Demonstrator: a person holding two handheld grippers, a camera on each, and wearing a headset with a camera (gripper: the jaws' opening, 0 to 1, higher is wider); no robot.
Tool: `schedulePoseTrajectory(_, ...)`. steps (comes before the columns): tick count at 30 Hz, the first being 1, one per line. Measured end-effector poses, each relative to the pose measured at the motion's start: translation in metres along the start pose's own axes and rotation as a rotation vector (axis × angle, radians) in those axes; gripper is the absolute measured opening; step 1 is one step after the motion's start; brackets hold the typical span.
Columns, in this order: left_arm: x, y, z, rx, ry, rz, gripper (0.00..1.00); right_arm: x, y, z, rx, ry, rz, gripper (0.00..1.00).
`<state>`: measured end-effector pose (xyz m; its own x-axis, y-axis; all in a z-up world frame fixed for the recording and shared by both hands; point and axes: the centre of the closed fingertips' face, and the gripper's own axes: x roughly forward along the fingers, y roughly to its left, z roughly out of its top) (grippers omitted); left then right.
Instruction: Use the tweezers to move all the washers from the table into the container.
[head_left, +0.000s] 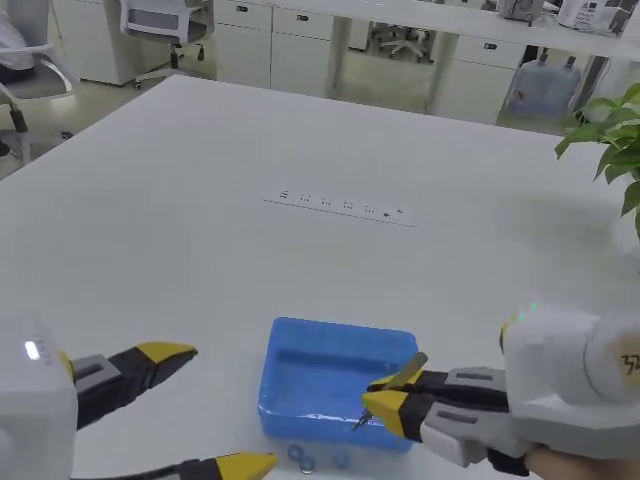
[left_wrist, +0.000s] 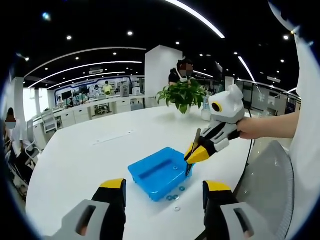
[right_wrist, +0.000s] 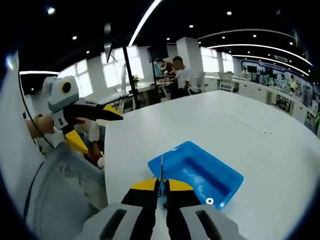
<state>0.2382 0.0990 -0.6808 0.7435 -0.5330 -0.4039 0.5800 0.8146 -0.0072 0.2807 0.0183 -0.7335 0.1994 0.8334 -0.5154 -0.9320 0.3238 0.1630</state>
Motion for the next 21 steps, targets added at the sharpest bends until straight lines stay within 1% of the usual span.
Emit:
schedulePoseTrajectory(4, 0.001, 0.004, -0.006, -0.001, 0.002, -0.003, 0.62, 0.017, 0.004, -0.017, 0.013, 0.048, 0.030, 0.02)
schedulePoseTrajectory(6, 0.000, 0.005, -0.007, 0.000, 0.005, -0.003, 0.61, 0.025, 0.003, -0.023, 0.002, 0.073, 0.028, 0.02)
schedulePoseTrajectory(10, -0.001, 0.006, -0.008, 0.002, 0.010, 0.003, 0.61, 0.035, 0.001, -0.026, -0.008, 0.091, 0.024, 0.02)
schedulePoseTrajectory(12, -0.002, 0.008, -0.009, 0.000, 0.012, 0.008, 0.61, 0.037, -0.004, -0.028, -0.028, 0.111, 0.005, 0.02)
schedulePoseTrajectory(13, -0.003, 0.008, -0.009, -0.001, 0.013, 0.010, 0.61, 0.039, -0.004, -0.027, -0.027, 0.108, 0.012, 0.02)
schedulePoseTrajectory(14, -0.003, 0.009, -0.009, -0.003, 0.014, 0.012, 0.61, 0.039, -0.006, -0.027, -0.023, 0.105, 0.007, 0.02)
schedulePoseTrajectory(16, -0.003, 0.010, -0.010, -0.004, 0.015, 0.015, 0.61, 0.040, -0.012, -0.024, -0.025, 0.101, -0.011, 0.02)
schedulePoseTrajectory(17, -0.003, 0.010, -0.010, -0.005, 0.017, 0.015, 0.61, 0.040, -0.018, -0.023, -0.024, 0.099, -0.029, 0.02)
schedulePoseTrajectory(19, -0.003, 0.010, -0.010, -0.004, 0.017, 0.015, 0.61, 0.039, -0.027, -0.020, 0.002, 0.086, -0.044, 0.02)
schedulePoseTrajectory(21, -0.002, 0.009, -0.010, -0.003, 0.017, 0.013, 0.61, 0.038, -0.031, -0.018, 0.059, 0.063, -0.041, 0.02)
